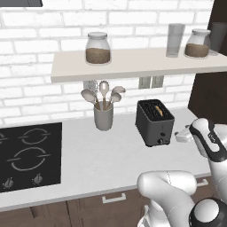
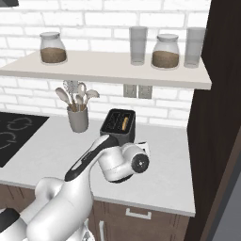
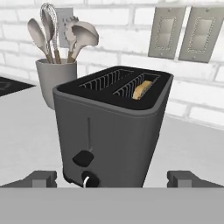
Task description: Start the toaster. Once the lever pops up, take the bread to the plate on the dining counter.
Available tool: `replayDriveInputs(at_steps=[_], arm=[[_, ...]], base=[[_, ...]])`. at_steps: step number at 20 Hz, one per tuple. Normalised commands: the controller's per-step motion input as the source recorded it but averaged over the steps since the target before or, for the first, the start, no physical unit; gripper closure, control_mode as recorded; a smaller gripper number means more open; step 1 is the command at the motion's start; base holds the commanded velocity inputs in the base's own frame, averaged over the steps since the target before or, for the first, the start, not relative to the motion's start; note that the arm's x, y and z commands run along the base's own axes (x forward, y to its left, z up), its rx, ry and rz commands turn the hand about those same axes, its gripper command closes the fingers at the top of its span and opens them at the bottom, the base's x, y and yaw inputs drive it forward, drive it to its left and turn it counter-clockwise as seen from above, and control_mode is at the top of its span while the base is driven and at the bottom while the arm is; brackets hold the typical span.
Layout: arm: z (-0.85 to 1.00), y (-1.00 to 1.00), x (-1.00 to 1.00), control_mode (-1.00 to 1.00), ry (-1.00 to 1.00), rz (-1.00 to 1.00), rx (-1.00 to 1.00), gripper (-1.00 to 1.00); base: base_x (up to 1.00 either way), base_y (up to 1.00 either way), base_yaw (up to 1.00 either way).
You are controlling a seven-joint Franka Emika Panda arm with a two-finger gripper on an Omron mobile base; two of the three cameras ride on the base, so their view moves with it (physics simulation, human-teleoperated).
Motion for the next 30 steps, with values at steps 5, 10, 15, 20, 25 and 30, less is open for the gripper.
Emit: replayDriveInputs(at_steps=[5, 10, 15, 20, 25, 30], arm=[[-0.01, 0.00, 0.00, -1.00, 0.00, 0.00, 0.00, -1.00], [0.00, 0.00, 0.00, -1.00, -0.03, 0.00, 0.00, -1.00], [0.00, 0.00, 0.00, -1.00, -0.02, 0.00, 0.00, -1.00], [0.00, 0.00, 0.00, -1.00, -0.01, 0.00, 0.00, -1.00], [0.00, 0.00, 0.00, -1.00, -0.01, 0.00, 0.00, -1.00], [0.00, 0.00, 0.00, -1.00, -0.02, 0.00, 0.00, -1.00]], base=[[0.00, 0.00, 0.00], [0.00, 0.00, 0.00], [0.00, 0.00, 0.00], [0.00, 0.00, 0.00], [0.00, 0.00, 0.00], [0.00, 0.00, 0.00]])
